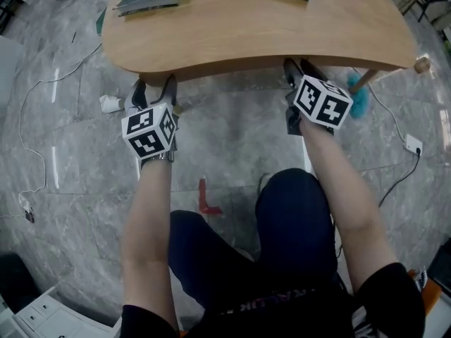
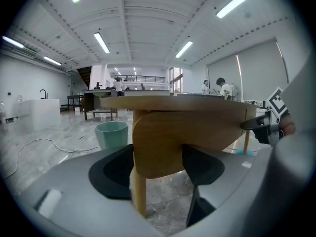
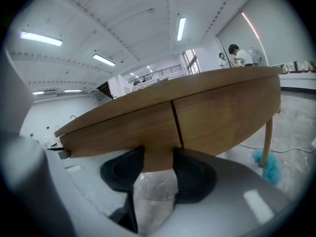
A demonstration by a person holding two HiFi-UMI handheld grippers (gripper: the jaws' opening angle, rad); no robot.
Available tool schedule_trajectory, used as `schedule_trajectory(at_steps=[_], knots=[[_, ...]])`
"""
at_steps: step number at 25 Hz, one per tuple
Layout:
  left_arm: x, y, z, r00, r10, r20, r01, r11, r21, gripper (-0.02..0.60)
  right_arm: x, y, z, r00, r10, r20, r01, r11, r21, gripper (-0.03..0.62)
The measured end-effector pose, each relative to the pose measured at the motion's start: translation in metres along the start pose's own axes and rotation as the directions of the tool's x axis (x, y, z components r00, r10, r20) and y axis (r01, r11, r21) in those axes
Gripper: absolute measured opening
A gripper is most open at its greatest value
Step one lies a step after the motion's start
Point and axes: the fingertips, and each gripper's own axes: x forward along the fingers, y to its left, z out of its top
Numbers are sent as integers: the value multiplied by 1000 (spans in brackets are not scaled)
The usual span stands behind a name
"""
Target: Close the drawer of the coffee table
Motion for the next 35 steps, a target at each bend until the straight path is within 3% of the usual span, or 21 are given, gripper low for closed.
schedule_trajectory(at_steps=[23,24,26,27,28,31,35], knots=[[0,1,-2,1000,2,-19,-2,1000,4,318,-1,-2,-4,999,24,25,-23,999,-39,186],[-2,3,-2,999,18,-31,-17,1000,2,282,-1,-3,-5,1000,21,6,-20,997,-69,180],[-12,9,1,998,50,-49,-51,999,-13,179,-3,-3,-4,999,23,-40,-28,992,-127,44],[-19,11,2,996,59,-60,-61,998,-22,84,-7,-1,-2,998,31,-63,-39,989,-141,2],[-28,11,3,995,64,-77,-67,997,-30,8,-12,2,0,995,39,-88,-52,987,-151,2],[-60,-1,10,987,65,-150,-77,994,-72,5,-38,15,18,984,51,-172,-82,980,-180,2],[-118,-36,49,971,35,-236,-65,991,-120,5,-89,37,59,959,62,-278,-116,976,-184,2]])
